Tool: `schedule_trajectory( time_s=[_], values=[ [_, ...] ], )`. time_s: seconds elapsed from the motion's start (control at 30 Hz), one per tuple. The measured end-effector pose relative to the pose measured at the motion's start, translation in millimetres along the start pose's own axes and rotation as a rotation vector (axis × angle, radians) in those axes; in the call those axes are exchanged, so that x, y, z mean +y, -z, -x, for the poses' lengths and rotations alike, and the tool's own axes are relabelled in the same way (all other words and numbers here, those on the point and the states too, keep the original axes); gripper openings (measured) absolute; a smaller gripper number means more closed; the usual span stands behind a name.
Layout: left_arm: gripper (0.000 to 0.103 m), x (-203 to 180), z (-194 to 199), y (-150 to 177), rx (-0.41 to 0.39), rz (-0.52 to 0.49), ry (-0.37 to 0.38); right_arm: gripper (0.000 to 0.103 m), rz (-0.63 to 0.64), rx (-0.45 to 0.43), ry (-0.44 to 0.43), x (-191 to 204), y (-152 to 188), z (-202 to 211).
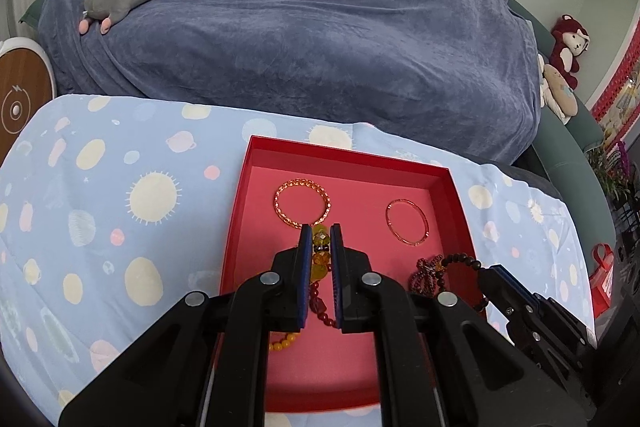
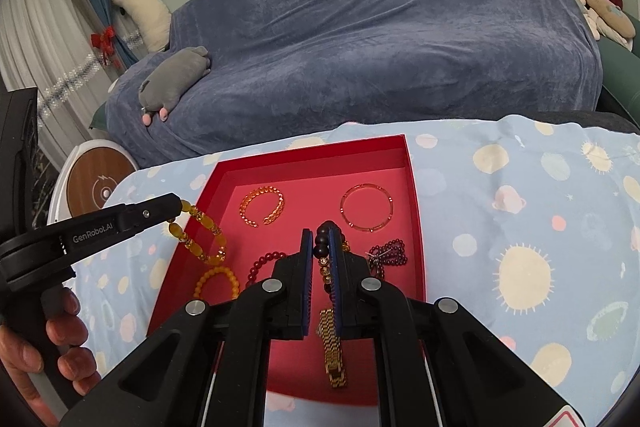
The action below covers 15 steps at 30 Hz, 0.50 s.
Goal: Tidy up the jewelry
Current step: 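Lower both bracelets into the red box and open both tools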
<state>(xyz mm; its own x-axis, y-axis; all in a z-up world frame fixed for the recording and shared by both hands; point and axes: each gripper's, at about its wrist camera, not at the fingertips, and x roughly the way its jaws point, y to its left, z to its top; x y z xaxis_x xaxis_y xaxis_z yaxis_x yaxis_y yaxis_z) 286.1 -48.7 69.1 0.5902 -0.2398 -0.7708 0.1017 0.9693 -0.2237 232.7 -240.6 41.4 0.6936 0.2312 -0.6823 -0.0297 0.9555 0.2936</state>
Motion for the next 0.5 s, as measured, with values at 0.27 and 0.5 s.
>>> schedule_trajectory(
  time_s=[0.27, 0.5],
  values=[
    [0.009, 2.4, -28.2, -3.7, 0.024, 0.001, -0.012, 0.008, 0.006, 0.041, 0.0, 2.0, -1.1, -34.7],
    [0.009, 6.4, -46.1, -1.4, 0.05, 0.001, -0.016, 0.008, 0.03, 0.087, -0.001, 6.4, 4.9, -57.9]
  ],
)
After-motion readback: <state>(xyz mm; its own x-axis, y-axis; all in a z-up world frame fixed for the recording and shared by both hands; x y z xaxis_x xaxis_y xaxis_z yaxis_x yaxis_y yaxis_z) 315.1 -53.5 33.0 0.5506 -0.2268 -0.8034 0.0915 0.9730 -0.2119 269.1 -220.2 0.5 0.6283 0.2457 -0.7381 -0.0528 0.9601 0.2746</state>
